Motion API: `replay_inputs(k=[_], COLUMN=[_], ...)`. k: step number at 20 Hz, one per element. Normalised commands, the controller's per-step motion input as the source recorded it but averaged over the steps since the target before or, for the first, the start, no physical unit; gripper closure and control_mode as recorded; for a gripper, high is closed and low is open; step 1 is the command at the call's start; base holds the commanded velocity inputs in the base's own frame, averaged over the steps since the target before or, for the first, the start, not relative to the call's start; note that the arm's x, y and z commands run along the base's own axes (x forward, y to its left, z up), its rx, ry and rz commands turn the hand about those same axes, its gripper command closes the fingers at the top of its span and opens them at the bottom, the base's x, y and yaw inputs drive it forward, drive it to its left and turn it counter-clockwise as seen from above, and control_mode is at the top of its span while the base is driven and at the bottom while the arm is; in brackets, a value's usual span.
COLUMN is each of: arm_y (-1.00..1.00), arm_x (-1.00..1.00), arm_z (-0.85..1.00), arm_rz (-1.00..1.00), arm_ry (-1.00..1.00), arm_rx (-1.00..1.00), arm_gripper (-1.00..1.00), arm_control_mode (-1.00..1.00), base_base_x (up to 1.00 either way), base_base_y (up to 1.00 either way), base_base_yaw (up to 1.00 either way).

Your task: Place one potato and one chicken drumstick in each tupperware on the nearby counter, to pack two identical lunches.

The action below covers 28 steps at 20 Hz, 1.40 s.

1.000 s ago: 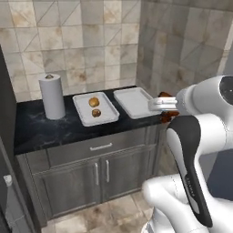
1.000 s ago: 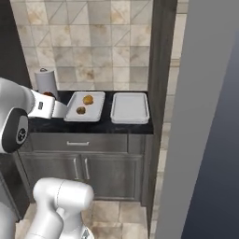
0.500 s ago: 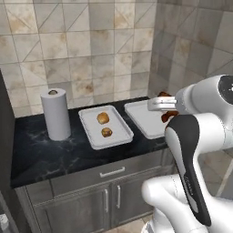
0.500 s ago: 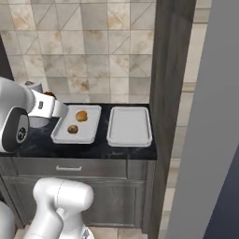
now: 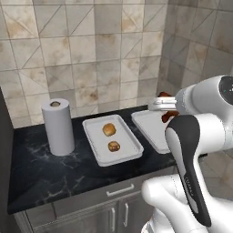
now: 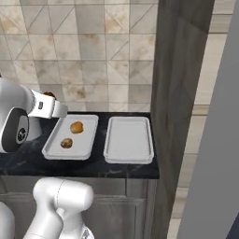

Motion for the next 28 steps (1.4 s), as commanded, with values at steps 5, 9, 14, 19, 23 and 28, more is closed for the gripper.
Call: replay_inputs(k=[5, 9, 14, 19, 23, 28], arm_y=[0.0, -0.1, -0.49, -0.47, -0.4, -0.39], arm_x=[0.0, 0.06, 0.3, 0.43, 0.51, 0.61], arm_z=[0.0, -0.03, -0.23, -0.38, -0.43, -0.52], arm_rz=[0.0, 0.0, -0.01, -0.07, -0.07, -0.07], arm_ry=[0.0, 0.01, 0.06, 0.08, 0.14, 0.16], arm_rx=[0.0, 0.0, 0.0, 0.0, 0.0, 0.0], arm_gripper=[1.0, 1.0, 1.0, 1.0, 1.0, 1.0], arm_control_mode=[1.0, -1.0, -1.0, -1.0, -1.0, -1.0], base_base_x=[0.56, 0.25, 0.0, 0.0, 0.0, 0.0], base_base_y=[-0.13, -0.16, 0.0, 0.0, 0.0, 0.0], base_base_yaw=[0.0, 0.0, 0.0, 0.0, 0.0, 0.0])
